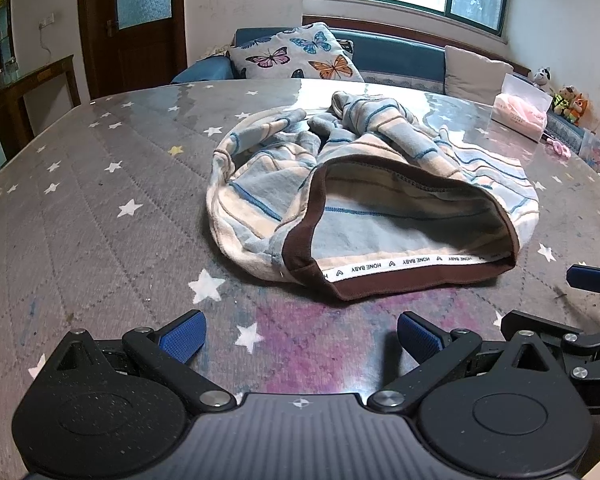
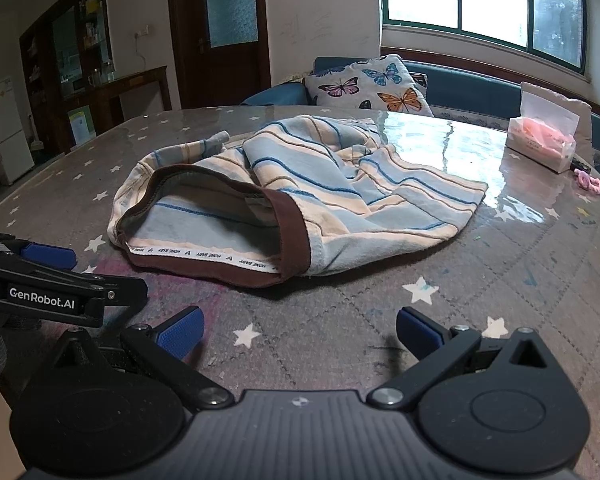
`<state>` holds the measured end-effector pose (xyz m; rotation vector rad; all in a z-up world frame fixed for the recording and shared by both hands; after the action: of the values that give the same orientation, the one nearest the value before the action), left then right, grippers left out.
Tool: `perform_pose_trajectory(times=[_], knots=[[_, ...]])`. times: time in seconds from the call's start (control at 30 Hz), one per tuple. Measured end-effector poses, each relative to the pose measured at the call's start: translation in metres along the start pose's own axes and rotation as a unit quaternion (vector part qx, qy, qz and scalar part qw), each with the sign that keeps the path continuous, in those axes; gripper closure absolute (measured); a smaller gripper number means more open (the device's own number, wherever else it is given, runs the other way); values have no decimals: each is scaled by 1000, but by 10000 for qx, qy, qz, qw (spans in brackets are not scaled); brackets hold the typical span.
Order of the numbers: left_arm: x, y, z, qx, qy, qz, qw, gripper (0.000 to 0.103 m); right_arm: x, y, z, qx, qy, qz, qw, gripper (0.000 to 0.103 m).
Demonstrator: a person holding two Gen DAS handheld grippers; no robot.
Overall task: Fold clothes
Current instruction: 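Move both grippers toward the crumpled blue striped garment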
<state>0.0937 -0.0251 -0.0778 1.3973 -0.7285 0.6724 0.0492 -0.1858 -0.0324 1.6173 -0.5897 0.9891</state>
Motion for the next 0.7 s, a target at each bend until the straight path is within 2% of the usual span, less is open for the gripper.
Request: perform_pose_trajectory(times=[0.7], knots=[[14,-11,-1,17,-78,-35,10000,0,10,-11,-1,73,12,-25,10000,0]])
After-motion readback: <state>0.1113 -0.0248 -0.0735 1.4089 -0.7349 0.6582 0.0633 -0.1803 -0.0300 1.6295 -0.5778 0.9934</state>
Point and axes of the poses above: each gripper's, at about its wrist camera, not at the fingertips, and y roughly against the way its jaws point, z to its right, x to its top, the point moved 10 cm from there along -y, roughly the way its jaws point, and after that the axes turned 7 degrees about z, right-handed, at the moved point
